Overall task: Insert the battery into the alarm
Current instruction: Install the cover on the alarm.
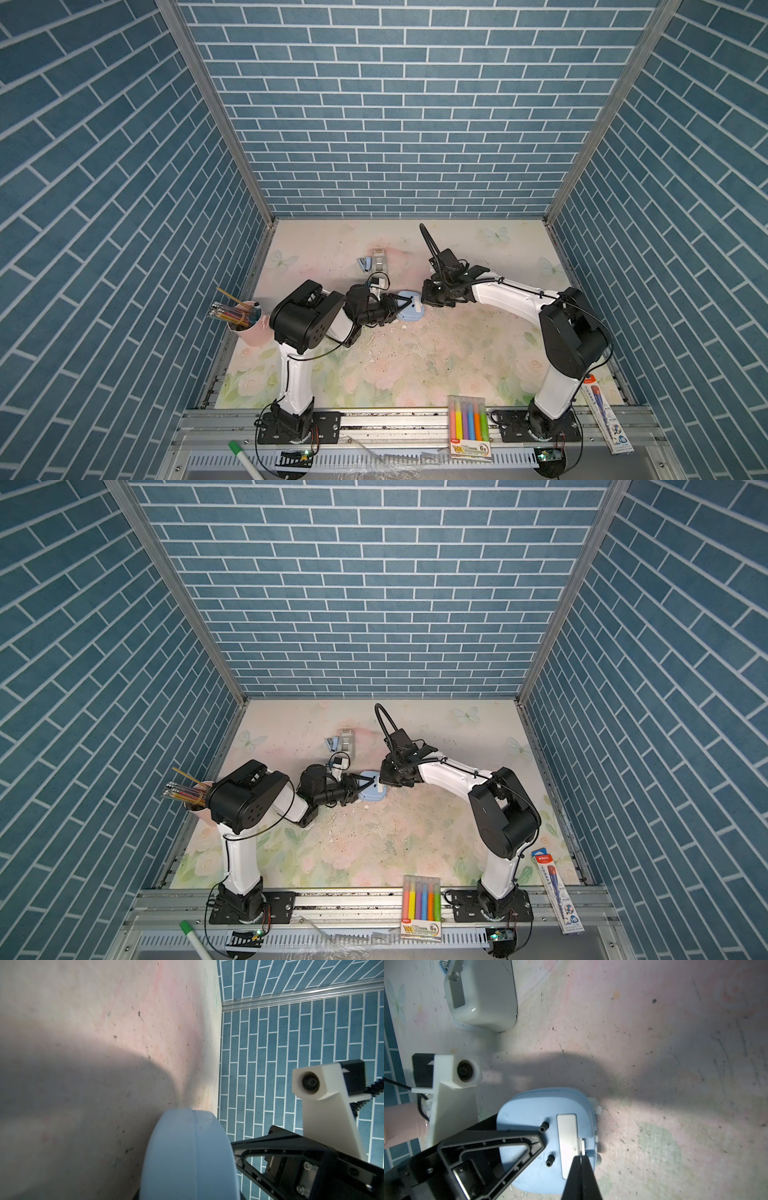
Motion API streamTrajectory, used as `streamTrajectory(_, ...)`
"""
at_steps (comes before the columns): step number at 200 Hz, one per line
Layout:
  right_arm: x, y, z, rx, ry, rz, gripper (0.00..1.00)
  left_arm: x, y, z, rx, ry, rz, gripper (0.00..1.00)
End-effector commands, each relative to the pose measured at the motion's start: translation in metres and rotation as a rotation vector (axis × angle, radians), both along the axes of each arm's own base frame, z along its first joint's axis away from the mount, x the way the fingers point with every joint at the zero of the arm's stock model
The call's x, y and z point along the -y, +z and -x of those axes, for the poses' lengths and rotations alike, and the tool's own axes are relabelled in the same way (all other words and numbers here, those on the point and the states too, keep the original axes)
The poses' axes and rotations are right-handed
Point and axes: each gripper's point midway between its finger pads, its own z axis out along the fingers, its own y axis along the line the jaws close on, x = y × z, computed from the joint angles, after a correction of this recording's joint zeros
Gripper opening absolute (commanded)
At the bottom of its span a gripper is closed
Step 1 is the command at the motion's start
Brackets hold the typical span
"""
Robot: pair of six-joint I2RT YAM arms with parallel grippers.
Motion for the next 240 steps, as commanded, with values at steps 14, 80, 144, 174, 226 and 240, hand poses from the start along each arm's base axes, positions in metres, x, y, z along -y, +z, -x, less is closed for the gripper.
streamTrajectory(14,-0.007,-0.001,0.001,-0.007,0.038,0.012,0.00,-0.020,-0.064,0.023,-0.190,0.036,-0.160,0.01)
streamTrajectory(80,-0.009,-0.008,0.003,-0.014,0.042,0.025,0.00,-0.020,-0.063,0.023,-0.187,0.035,-0.156,0.01)
streamTrajectory(144,-0.009,-0.009,0.005,-0.013,0.045,0.031,0.00,-0.020,-0.063,0.023,-0.186,0.034,-0.152,0.01)
streamTrajectory(174,-0.010,-0.011,0.006,-0.013,0.049,0.035,0.00,-0.020,-0.063,0.023,-0.185,0.034,-0.152,0.01)
streamTrajectory(226,-0.011,-0.016,0.006,-0.013,0.055,0.042,0.00,-0.020,-0.062,0.024,-0.184,0.033,-0.152,0.01)
streamTrajectory(240,-0.011,-0.016,0.006,-0.012,0.057,0.047,0.00,-0.020,-0.062,0.023,-0.183,0.034,-0.153,0.01)
